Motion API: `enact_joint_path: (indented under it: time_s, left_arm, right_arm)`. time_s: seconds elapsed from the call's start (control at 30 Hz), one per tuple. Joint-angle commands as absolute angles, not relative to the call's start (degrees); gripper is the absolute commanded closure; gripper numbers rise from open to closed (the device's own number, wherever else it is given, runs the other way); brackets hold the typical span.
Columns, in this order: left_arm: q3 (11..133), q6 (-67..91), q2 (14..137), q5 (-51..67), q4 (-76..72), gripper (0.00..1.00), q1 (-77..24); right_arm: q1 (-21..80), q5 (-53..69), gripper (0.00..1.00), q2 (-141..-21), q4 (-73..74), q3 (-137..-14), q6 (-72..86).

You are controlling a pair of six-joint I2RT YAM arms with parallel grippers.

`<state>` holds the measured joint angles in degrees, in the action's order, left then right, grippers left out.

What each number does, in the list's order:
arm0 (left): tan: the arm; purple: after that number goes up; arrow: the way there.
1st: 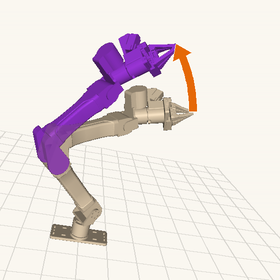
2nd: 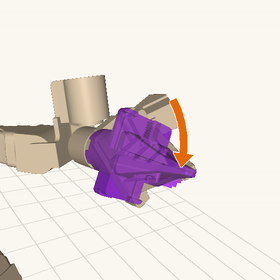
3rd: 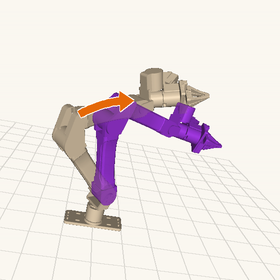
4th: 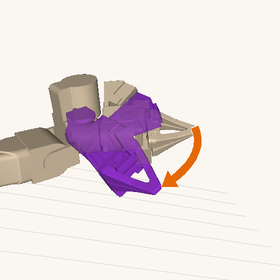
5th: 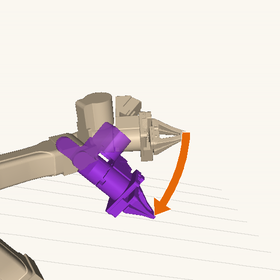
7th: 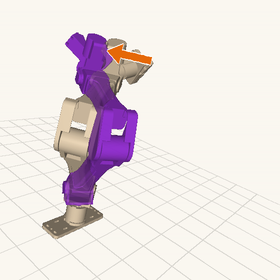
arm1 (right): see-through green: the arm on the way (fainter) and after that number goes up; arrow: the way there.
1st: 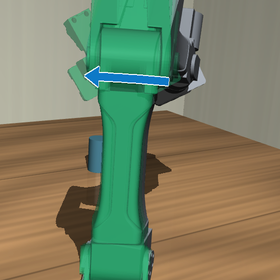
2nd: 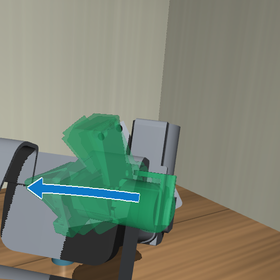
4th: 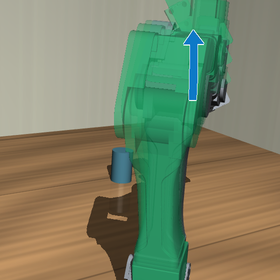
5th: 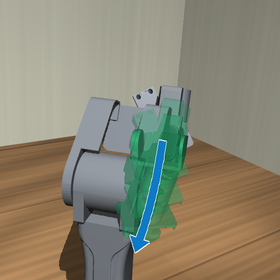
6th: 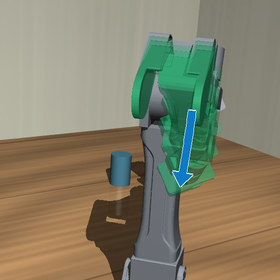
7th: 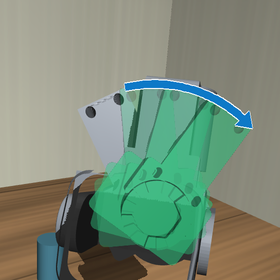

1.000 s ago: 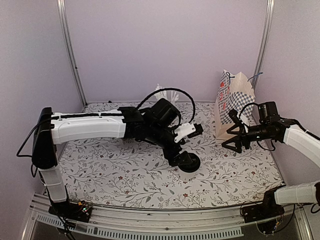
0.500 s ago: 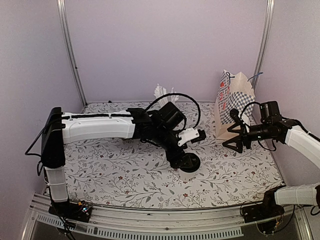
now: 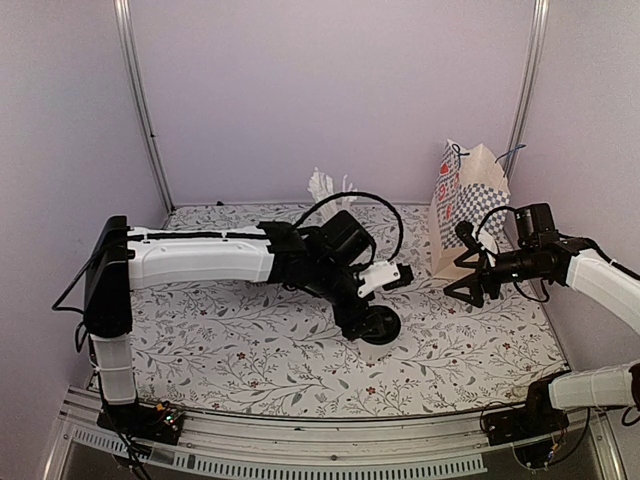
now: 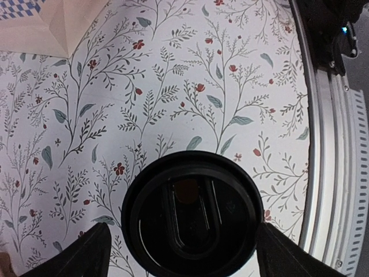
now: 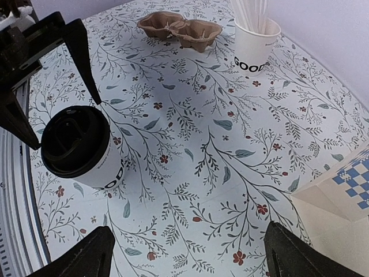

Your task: Pack the takeout coffee

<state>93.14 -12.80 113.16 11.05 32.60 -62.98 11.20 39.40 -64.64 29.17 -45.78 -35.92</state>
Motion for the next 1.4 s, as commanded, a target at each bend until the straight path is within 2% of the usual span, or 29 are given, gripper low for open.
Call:
enact_joint_path:
  time_s: [0.0,0.23,0.63,0.93,1.37]
  left_arm:
    - [93.02,-12.67,114.70,11.29,31.17,0.13,-63.40]
    - [93.30,-12.28,115.15,13.57,31.38,0.15,-63.37]
    - [93.60,-11.73,114.74,12.38,31.37,0.29,-63.35]
    - [92.02,-8.61,111.41,9.40,31.46,0.33,-61.87]
    - [71.73,3.19,92.51,0.62,28.06,0.34,-48.51]
  right_arm:
    - [11.49,38.55,0.06,-64.94,29.17,-45.53,-36.57]
    - [11.61,37.85,0.06,-64.86,28.86,-45.35,-36.72]
    - [12.66,36.50,0.06,-66.02,28.65,-45.22,-37.00]
    - [12.68,35.83,0.06,-65.26,28.30,-44.91,-37.00]
    - [12.74,34.99,0.06,-65.00,27.95,-44.56,-37.00]
